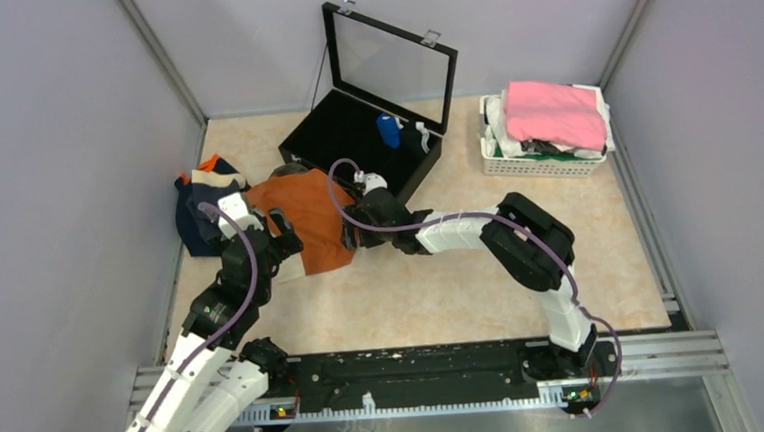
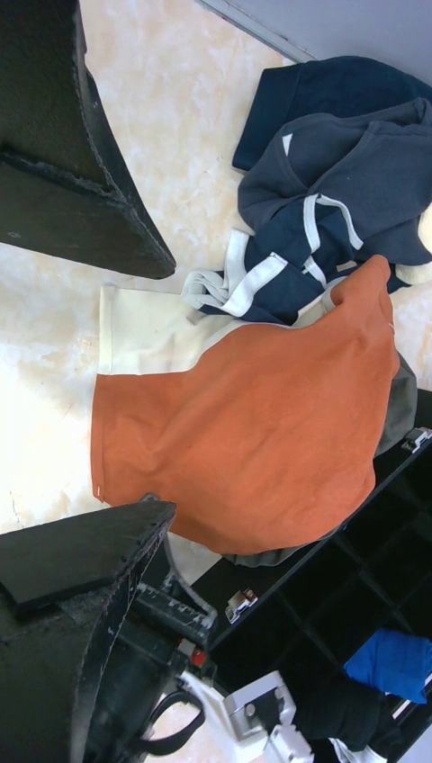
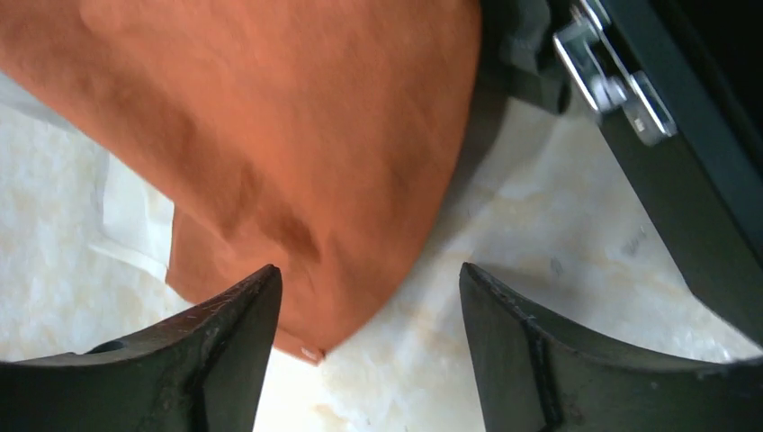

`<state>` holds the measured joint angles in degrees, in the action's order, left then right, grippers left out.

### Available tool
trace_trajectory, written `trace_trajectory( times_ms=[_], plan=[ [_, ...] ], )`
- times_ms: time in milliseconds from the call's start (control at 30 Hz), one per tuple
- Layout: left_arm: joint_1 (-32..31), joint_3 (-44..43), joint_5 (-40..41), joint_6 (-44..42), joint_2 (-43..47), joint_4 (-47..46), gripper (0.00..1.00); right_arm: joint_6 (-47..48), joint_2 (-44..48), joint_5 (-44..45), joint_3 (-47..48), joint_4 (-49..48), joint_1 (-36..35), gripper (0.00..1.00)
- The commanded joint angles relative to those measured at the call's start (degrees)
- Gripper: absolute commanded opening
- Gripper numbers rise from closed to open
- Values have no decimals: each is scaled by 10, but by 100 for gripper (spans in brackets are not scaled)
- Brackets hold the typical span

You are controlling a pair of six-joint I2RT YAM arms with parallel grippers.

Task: Roll the underwear
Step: Pick up the underwear from the corner of the board.

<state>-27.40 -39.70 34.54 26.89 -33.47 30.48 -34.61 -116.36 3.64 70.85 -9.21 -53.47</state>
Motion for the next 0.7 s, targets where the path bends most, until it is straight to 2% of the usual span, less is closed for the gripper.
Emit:
trace_trajectory(
  times_ms=[0, 267, 400, 600, 667],
  plan=[
    [4, -18, 5, -1, 11, -11, 99, 4, -44, 15, 53, 12, -4, 68],
    [4, -16, 3, 0, 18, -12, 99, 11, -81, 33, 84, 11, -4, 49],
    [4, -16, 1, 0, 18, -12, 99, 29, -68, 37, 68, -15, -4, 31],
    [6, -16, 0, 0, 19, -14, 99, 68, 41, 24, -42, -89, -4, 1],
    [6, -16, 0, 0, 18, -14, 99, 76, 100, 21, -92, -107, -4, 0]
  ],
)
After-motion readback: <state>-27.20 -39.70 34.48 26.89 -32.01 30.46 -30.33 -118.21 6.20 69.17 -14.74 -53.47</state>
